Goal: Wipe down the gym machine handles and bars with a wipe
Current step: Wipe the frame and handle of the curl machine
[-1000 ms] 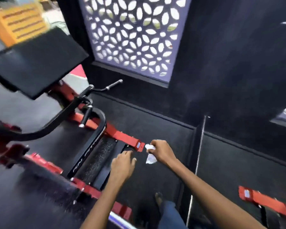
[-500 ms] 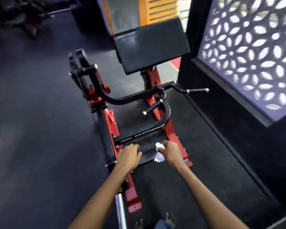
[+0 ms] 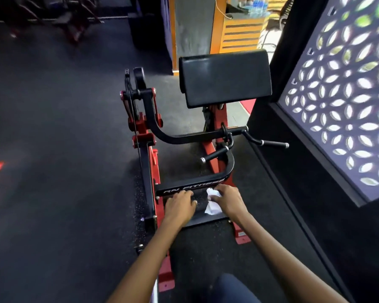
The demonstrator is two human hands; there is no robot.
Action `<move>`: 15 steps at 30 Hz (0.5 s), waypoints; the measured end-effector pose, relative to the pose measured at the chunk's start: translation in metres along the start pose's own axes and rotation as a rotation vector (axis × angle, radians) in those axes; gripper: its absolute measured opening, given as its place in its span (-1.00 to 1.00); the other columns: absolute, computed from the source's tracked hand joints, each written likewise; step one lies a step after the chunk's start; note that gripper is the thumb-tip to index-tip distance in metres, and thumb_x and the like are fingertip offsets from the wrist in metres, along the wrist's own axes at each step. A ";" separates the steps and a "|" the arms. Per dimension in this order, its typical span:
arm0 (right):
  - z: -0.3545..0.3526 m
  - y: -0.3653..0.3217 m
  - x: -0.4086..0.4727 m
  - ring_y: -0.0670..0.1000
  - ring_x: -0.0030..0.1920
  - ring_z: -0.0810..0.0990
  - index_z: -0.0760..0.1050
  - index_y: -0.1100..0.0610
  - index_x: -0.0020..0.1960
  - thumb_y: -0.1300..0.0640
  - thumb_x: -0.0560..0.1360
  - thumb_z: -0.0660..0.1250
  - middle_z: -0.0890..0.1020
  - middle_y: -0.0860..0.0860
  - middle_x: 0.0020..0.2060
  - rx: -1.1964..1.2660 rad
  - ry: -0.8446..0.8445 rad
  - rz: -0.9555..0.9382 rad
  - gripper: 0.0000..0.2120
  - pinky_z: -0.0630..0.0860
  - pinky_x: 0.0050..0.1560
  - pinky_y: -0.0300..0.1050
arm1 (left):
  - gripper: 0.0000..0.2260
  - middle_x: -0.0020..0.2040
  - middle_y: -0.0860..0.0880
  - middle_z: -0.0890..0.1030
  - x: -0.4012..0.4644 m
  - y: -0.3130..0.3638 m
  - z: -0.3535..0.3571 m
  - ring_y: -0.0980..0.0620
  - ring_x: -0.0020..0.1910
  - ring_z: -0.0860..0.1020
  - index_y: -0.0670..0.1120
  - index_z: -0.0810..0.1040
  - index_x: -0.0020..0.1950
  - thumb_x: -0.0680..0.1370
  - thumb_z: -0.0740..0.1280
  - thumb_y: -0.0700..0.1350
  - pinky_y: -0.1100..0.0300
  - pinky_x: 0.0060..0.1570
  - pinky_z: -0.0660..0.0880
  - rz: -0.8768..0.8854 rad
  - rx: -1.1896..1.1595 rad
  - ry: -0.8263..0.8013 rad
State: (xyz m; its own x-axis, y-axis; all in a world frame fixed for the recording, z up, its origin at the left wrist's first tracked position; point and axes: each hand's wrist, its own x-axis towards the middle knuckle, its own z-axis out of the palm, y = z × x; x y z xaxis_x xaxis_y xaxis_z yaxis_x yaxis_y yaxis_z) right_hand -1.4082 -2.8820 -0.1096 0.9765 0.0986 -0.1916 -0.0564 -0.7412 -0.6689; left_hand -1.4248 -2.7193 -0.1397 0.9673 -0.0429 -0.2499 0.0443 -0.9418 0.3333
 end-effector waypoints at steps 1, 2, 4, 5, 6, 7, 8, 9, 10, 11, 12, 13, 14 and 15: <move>-0.003 0.002 0.005 0.00 -0.32 0.39 0.42 0.13 -0.30 0.10 0.41 0.43 0.41 -0.08 -0.45 -0.002 0.005 -0.002 -0.78 0.27 -0.30 -0.11 | -0.69 0.31 -0.05 0.50 0.004 0.004 0.000 -0.09 0.31 0.44 -0.05 0.44 0.33 0.63 0.19 0.02 0.02 0.22 0.36 -0.001 -0.010 -0.005; -0.008 0.004 0.010 -0.02 -0.33 0.38 0.40 0.10 -0.33 0.10 0.41 0.43 0.40 -0.10 -0.46 -0.005 0.011 0.000 -0.76 0.27 -0.33 -0.13 | -0.69 0.30 -0.05 0.50 0.010 0.007 -0.001 -0.10 0.31 0.45 -0.05 0.45 0.33 0.63 0.20 0.02 0.03 0.21 0.37 -0.001 -0.017 -0.006; -0.015 0.009 0.026 -0.08 -0.37 0.35 0.32 -0.01 -0.39 0.10 0.41 0.43 0.38 -0.13 -0.47 -0.005 0.015 -0.010 -0.68 0.24 -0.39 -0.25 | -0.70 0.28 -0.04 0.51 0.027 0.015 -0.002 -0.09 0.29 0.46 -0.04 0.46 0.32 0.62 0.20 0.02 0.05 0.19 0.38 -0.001 -0.037 -0.009; -0.020 0.013 0.037 -0.11 -0.38 0.35 0.30 -0.04 -0.40 0.11 0.42 0.43 0.39 -0.14 -0.46 -0.006 0.018 -0.020 -0.65 0.23 -0.41 -0.31 | -0.70 0.27 -0.04 0.52 0.040 0.019 -0.002 -0.09 0.28 0.47 -0.04 0.46 0.31 0.62 0.21 0.02 0.06 0.18 0.39 -0.005 -0.060 -0.015; -0.026 0.016 0.048 -0.13 -0.37 0.37 0.32 -0.05 -0.39 0.11 0.42 0.42 0.40 -0.14 -0.45 0.006 0.015 -0.019 -0.67 0.23 -0.40 -0.33 | -0.71 0.26 -0.04 0.53 0.053 0.022 0.000 -0.09 0.26 0.48 -0.05 0.48 0.30 0.62 0.22 0.01 0.07 0.17 0.40 -0.015 -0.104 -0.027; -0.032 0.021 0.062 -0.13 -0.36 0.39 0.37 -0.03 -0.36 0.11 0.42 0.42 0.43 -0.14 -0.44 0.022 0.007 -0.015 -0.72 0.26 -0.39 -0.32 | -0.72 0.24 -0.05 0.55 0.069 0.028 0.000 -0.09 0.24 0.50 -0.05 0.50 0.28 0.61 0.23 0.00 0.08 0.16 0.43 -0.026 -0.170 -0.037; -0.039 0.025 0.076 -0.10 -0.34 0.42 0.42 0.00 -0.32 0.11 0.42 0.42 0.45 -0.13 -0.43 0.030 0.002 -0.014 -0.78 0.29 -0.37 -0.28 | -0.73 0.22 -0.07 0.57 0.085 0.035 0.000 -0.08 0.20 0.52 -0.07 0.52 0.27 0.61 0.25 -0.02 0.11 0.14 0.45 -0.041 -0.253 -0.055; -0.045 0.030 0.089 -0.06 -0.33 0.43 0.44 0.03 -0.29 0.10 0.42 0.42 0.46 -0.11 -0.42 0.029 -0.002 -0.014 -0.81 0.30 -0.36 -0.24 | -0.73 0.20 -0.07 0.59 0.098 0.043 -0.001 -0.05 0.15 0.54 -0.08 0.53 0.27 0.60 0.27 -0.04 0.16 0.10 0.45 -0.053 -0.348 -0.079; -0.053 0.036 0.104 -0.03 -0.32 0.44 0.45 0.05 -0.28 0.10 0.42 0.42 0.46 -0.09 -0.42 0.031 -0.002 -0.019 -0.83 0.30 -0.35 -0.20 | -0.74 0.18 -0.07 0.60 0.114 0.054 -0.004 0.00 0.08 0.55 -0.10 0.53 0.28 0.61 0.28 -0.07 0.22 0.04 0.44 -0.065 -0.445 -0.107; -0.062 0.042 0.119 0.00 -0.28 0.46 0.48 0.07 -0.25 0.09 0.42 0.43 0.48 -0.05 -0.39 0.036 -0.003 -0.029 -0.86 0.32 -0.32 -0.17 | -0.75 0.13 -0.07 0.60 0.129 0.067 -0.007 0.05 -0.01 0.53 -0.11 0.53 0.27 0.61 0.27 -0.09 0.25 -0.04 0.43 -0.076 -0.554 -0.144; -0.070 0.047 0.134 0.03 -0.23 0.48 0.53 0.10 -0.20 0.09 0.42 0.43 0.50 -0.02 -0.32 0.049 -0.005 -0.048 -0.89 0.33 -0.28 -0.19 | -0.78 0.06 -0.07 0.58 0.142 0.082 -0.010 0.09 -0.10 0.50 -0.11 0.52 0.25 0.63 0.25 -0.11 0.25 -0.13 0.44 -0.094 -0.680 -0.193; -0.078 0.052 0.149 0.04 -0.18 0.48 0.55 0.12 -0.16 0.09 0.43 0.42 0.49 0.01 -0.25 0.066 -0.013 -0.069 -0.89 0.32 -0.26 -0.27 | -0.82 -0.01 -0.05 0.55 0.155 0.095 -0.013 0.12 -0.18 0.47 -0.08 0.51 0.21 0.64 0.22 -0.09 0.29 -0.22 0.42 -0.119 -0.814 -0.257; -0.084 0.057 0.161 0.03 -0.15 0.45 0.55 0.13 -0.14 0.10 0.44 0.42 0.45 0.03 -0.20 0.084 -0.021 -0.085 -0.89 0.29 -0.27 -0.39 | -0.85 -0.05 -0.03 0.53 0.166 0.104 -0.015 0.15 -0.22 0.47 -0.04 0.49 0.17 0.66 0.19 -0.07 0.31 -0.22 0.42 -0.145 -0.938 -0.326; -0.092 0.061 0.173 0.00 -0.14 0.42 0.56 0.14 -0.12 0.11 0.45 0.41 0.42 0.05 -0.17 0.114 -0.028 -0.096 -0.90 0.27 -0.26 -0.46 | -0.87 -0.08 0.00 0.53 0.179 0.113 -0.016 0.18 -0.23 0.50 -0.01 0.48 0.14 0.67 0.18 -0.05 0.30 -0.17 0.45 -0.171 -1.060 -0.386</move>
State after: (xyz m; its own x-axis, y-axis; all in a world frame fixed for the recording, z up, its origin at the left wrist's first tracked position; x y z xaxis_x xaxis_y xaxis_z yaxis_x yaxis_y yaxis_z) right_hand -1.2237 -2.9709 -0.1178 0.9725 0.1851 -0.1412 0.0125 -0.6470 -0.7624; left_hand -1.2428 -2.8279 -0.1323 0.7951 -0.2135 -0.5677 0.5340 -0.1975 0.8221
